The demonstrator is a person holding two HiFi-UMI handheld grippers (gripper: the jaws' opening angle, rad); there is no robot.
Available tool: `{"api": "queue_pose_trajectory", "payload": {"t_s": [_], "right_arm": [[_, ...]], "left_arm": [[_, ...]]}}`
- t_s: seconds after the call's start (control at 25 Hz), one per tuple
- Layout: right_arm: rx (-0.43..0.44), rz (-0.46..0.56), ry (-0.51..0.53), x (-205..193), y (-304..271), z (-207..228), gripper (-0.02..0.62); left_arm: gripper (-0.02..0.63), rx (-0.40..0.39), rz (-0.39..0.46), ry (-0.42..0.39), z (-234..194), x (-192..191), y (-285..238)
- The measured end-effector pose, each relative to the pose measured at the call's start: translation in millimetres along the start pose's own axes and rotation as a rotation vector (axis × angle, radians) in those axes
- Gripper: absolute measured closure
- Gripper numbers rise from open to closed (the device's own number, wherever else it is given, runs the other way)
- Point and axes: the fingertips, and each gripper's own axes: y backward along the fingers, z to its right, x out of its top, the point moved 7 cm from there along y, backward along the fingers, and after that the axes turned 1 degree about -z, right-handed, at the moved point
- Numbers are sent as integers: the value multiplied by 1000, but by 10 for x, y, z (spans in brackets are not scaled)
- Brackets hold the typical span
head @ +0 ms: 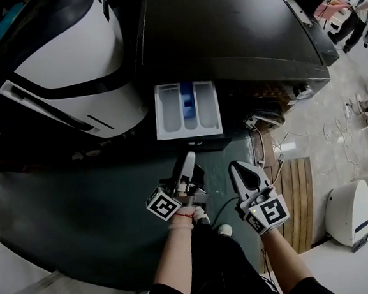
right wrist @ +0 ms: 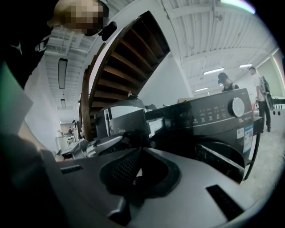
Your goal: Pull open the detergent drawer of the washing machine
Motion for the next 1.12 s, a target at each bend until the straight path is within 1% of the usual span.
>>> {"api": "queue_pose_trajectory", "payload": {"t_s": [0.16, 0.32, 0.48, 0.64, 0.72, 0.8, 0.88, 1.0, 1.12], "right_arm": [[-1, -12, 3, -16, 36, -16, 583], [0, 6, 7, -21, 72, -24, 583], [-5, -38, -4, -41, 117, -39, 581], [-2, 9, -4, -48, 142, -27, 583], [-3, 8, 0, -45, 152, -22, 583], [-4, -12, 8, -80, 171, -12, 583], [2, -21, 6, -106, 190, -17, 583], [20, 14, -3, -89, 201, -35, 583], [20, 20, -1, -102, 226, -21, 583]], "left_arm": [[494, 3, 2, 1, 11, -9, 23], [495, 5, 9, -1, 9, -14, 30], [497, 5, 13, 1, 29, -12, 19], [497, 1, 18, 7, 41, -19, 13], [497, -1, 22, 10, 48, -23, 5], [501, 12, 19, 1, 38, -24, 20], [520, 29, 15, -5, 21, -38, 65], [525, 64, 14, -3, -2, -82, 178], [549, 95, 8, -10, -16, -125, 276]]}}
